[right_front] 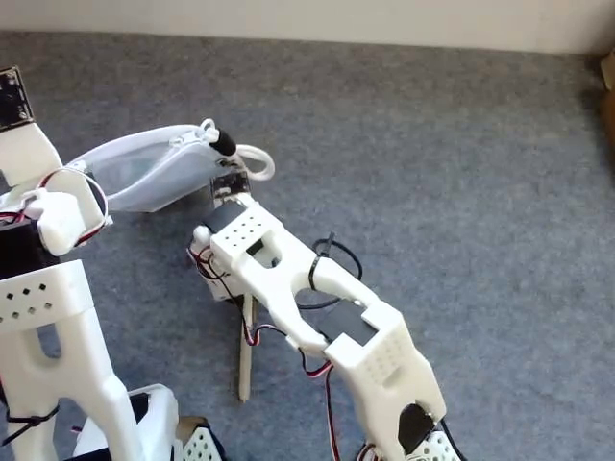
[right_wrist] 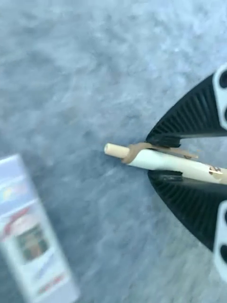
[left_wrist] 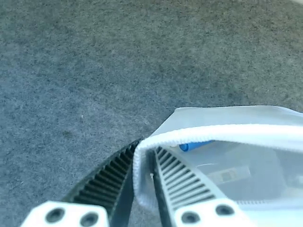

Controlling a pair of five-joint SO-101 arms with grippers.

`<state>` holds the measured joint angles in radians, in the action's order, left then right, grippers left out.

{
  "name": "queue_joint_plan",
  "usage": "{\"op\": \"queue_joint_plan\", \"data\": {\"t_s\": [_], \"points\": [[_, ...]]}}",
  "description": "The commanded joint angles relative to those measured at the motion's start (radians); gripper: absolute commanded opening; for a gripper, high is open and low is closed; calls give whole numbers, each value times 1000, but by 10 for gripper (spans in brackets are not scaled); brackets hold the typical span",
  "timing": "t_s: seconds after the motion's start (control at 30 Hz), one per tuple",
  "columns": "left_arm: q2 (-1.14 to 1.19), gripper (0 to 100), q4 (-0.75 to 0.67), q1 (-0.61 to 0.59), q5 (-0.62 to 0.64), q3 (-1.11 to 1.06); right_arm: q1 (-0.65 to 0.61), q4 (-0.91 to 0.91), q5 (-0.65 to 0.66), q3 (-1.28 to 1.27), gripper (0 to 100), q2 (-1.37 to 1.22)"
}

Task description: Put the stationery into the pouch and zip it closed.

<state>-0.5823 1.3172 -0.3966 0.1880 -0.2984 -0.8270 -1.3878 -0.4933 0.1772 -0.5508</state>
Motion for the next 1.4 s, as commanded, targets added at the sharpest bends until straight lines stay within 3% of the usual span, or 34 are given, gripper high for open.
{"op": "queue_joint_plan", "data": {"t_s": [0.0, 0.5, 0.83, 1.17, 1.37], "points": [[21, 7, -5, 1, 6, -5, 4, -56, 66, 27, 4, 97], [21, 7, -12, 22, 8, -18, -50, -251, 247, 27, 4, 308], [21, 7, -29, 44, 3, -38, -102, -361, 255, 25, 4, 476], [21, 7, -34, 76, 3, -47, -93, -315, 255, -77, 4, 702], [21, 7, -34, 76, 3, -45, -87, -91, 255, -329, 4, 957]]}}
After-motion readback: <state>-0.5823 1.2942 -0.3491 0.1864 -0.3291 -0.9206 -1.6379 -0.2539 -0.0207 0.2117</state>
